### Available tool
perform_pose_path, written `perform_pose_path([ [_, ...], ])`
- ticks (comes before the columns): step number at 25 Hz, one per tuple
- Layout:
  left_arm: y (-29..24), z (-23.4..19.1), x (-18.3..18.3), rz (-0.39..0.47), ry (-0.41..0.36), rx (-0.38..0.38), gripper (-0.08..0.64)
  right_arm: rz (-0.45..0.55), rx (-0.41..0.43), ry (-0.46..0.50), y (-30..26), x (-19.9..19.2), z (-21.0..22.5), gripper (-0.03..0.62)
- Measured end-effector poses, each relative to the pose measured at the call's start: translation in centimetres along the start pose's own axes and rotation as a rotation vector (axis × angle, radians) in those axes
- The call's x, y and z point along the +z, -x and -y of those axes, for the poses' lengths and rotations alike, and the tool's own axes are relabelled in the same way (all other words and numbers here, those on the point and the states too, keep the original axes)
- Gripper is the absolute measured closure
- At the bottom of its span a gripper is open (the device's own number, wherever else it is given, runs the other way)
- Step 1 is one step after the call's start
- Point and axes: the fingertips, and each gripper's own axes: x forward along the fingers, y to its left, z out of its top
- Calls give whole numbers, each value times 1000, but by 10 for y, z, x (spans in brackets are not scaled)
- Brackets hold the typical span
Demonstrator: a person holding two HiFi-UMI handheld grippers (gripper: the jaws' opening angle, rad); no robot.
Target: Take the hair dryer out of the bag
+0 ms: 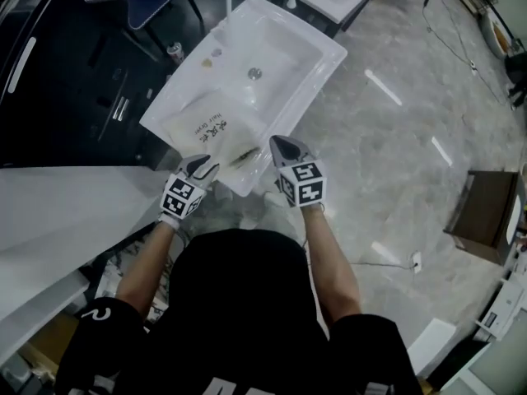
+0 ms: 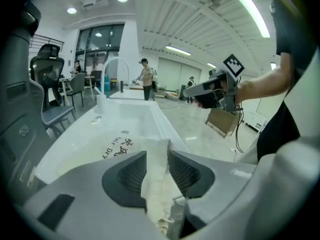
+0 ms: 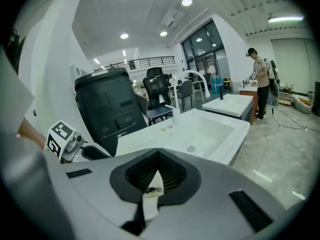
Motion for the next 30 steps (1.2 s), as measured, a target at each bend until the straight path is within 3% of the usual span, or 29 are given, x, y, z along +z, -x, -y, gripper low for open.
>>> perform_pose_path([
  [5,-34,0,-32,-134,-114,-82,377,-14,-69,-31,1,-19,-8,601],
  [11,-60,-11,-57,-243,-211,-123,379,-24,-156,-78,10,-40,-16,601],
  [13,-62,-16,-55,-257,-212,-119,418,-23,-182,-97,13,-46,-19,601],
  [15,-61,-23,-43,-240,-189,-108,518,-22,-206,-112,18,-52,-21,601],
  [16,-60,-25,-36,-223,-171,-110,531,-22,-216,-117,21,-54,-22,601],
  [24,-59,-53,37,-87,-136,-124,535,-9,-241,-125,24,-58,-29,601],
  [30,-65,-66,64,-46,-151,-125,535,-46,-151,-88,-2,-58,-41,601],
])
